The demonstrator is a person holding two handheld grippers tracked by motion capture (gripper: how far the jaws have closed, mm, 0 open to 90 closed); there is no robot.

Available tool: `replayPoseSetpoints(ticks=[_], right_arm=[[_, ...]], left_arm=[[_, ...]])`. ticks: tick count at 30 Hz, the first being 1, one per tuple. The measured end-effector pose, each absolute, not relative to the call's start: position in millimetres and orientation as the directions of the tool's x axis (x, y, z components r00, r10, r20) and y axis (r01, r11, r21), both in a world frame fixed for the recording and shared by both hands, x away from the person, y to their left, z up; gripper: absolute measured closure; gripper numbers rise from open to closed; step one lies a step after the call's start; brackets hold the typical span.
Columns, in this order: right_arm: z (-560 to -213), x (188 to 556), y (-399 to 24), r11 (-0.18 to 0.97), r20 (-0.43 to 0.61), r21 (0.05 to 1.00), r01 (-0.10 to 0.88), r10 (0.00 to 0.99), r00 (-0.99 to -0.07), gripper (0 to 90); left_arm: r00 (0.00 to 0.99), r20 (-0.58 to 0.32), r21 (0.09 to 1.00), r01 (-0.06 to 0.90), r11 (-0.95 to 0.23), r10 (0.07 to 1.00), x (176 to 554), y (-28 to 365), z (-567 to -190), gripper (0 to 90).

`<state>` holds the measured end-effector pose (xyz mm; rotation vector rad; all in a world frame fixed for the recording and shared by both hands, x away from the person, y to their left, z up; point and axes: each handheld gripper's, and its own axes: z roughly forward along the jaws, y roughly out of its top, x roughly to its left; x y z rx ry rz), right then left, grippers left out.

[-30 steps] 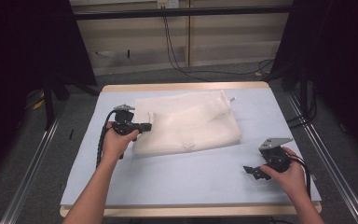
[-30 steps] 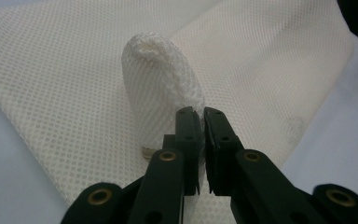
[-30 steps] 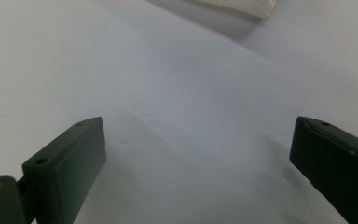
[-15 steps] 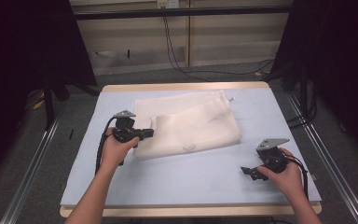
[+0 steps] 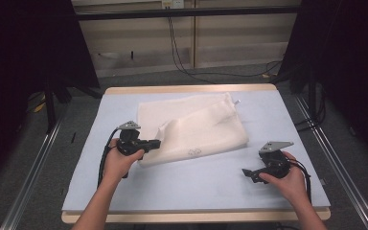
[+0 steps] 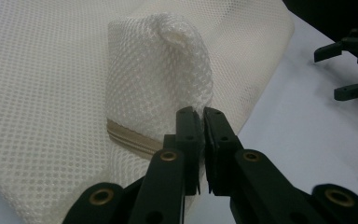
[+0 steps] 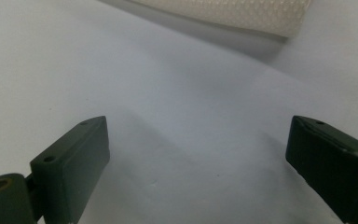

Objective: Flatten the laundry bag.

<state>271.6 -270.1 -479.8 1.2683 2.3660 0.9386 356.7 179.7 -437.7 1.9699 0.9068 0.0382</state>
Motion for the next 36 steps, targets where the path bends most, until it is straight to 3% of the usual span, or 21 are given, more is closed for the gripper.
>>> replayPoseSetpoints(ticks=[4,8,9,16,29,34,35,36], right_arm=[[-480.4,271.7,-269.4,0.382,0.058,0.666,0.641,0.830,-0.555,11.9],[-478.3,272.7,-269.5,0.345,0.078,0.682,0.645,0.842,-0.534,22.0],[-476.7,273.5,-269.7,0.325,0.098,0.694,0.642,0.842,-0.531,28.1],[-472.0,285.2,-266.3,0.300,0.115,0.706,0.642,0.845,-0.522,29.7],[-461.0,338.7,-260.1,0.205,0.140,0.746,0.634,0.882,-0.450,28.6],[-456.0,355.3,-259.1,0.170,0.170,0.762,0.625,0.878,-0.447,34.6],[-455.0,358.8,-258.2,0.182,0.175,0.768,0.615,0.863,-0.473,42.8],[-455.0,358.8,-258.2,0.182,0.175,0.768,0.615,0.863,-0.473,42.8]], left_arm=[[0.734,-0.326,0.767,0.574,-0.288,0.596,351.3,181.3,-440.6,85.5],[0.732,-0.336,0.769,0.576,-0.276,0.593,345.6,181.4,-443.4,85.5],[0.737,-0.341,0.771,0.575,-0.275,0.584,343.1,181.9,-445.1,85.5],[0.737,-0.355,0.765,0.583,-0.275,0.575,337.2,181.8,-449.6,85.5],[0.729,-0.382,0.753,0.602,-0.265,0.568,334.1,184.8,-452.1,85.6],[0.727,-0.391,0.748,0.608,-0.265,0.564,330.9,187.1,-452.1,85.6],[0.724,-0.393,0.748,0.610,-0.261,0.567,329.4,188.6,-453.1,85.6],[0.724,-0.393,0.748,0.610,-0.261,0.567,329.4,188.6,-453.1,85.6]])
